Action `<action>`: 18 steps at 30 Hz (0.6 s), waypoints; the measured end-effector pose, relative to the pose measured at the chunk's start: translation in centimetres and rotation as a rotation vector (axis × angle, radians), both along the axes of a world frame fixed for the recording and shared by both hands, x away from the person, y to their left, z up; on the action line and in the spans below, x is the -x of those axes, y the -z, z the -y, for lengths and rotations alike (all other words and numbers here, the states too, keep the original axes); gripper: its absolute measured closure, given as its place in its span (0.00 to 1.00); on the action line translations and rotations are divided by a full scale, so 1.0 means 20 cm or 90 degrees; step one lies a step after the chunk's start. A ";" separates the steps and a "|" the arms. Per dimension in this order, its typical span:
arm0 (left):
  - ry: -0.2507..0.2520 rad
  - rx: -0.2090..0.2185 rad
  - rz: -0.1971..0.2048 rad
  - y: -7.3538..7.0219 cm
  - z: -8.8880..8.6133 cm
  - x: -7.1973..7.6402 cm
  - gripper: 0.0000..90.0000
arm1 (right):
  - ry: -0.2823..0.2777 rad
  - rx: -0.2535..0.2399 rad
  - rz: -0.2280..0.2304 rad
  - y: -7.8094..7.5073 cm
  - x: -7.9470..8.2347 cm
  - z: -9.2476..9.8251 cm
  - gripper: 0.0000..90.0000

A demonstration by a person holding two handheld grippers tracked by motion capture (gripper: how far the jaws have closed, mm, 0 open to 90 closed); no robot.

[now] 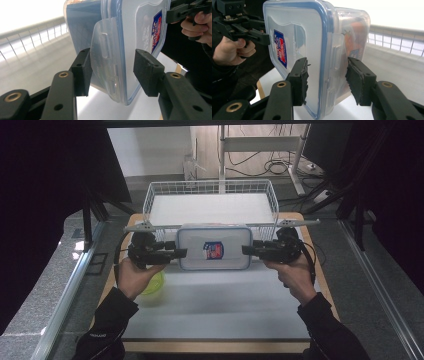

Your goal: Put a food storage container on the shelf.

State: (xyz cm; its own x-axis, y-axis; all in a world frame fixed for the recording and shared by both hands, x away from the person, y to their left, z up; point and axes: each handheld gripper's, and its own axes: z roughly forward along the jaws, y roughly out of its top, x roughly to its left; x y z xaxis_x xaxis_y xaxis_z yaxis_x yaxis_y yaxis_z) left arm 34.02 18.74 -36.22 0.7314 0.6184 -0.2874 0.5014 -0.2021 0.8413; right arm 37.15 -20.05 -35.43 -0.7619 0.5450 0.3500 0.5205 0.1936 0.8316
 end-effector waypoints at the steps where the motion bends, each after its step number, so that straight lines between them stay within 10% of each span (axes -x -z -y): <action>1: 0.000 -0.001 0.001 -0.02 0.00 -0.02 0.56 | 0.001 -0.003 -0.003 -0.02 -0.02 0.00 0.59; 18: -0.005 0.021 0.021 -0.25 -0.07 -0.26 0.56 | 0.021 -0.021 0.015 -0.29 -0.26 -0.07 0.59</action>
State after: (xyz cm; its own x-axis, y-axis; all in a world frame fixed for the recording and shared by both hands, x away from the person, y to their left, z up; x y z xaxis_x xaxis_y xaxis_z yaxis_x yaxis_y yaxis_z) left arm 39.27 20.23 -31.18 0.7361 0.6146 -0.2836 0.4751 -0.1707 0.8632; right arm 42.28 -18.67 -29.69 -0.7518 0.5590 0.3499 0.5062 0.1491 0.8494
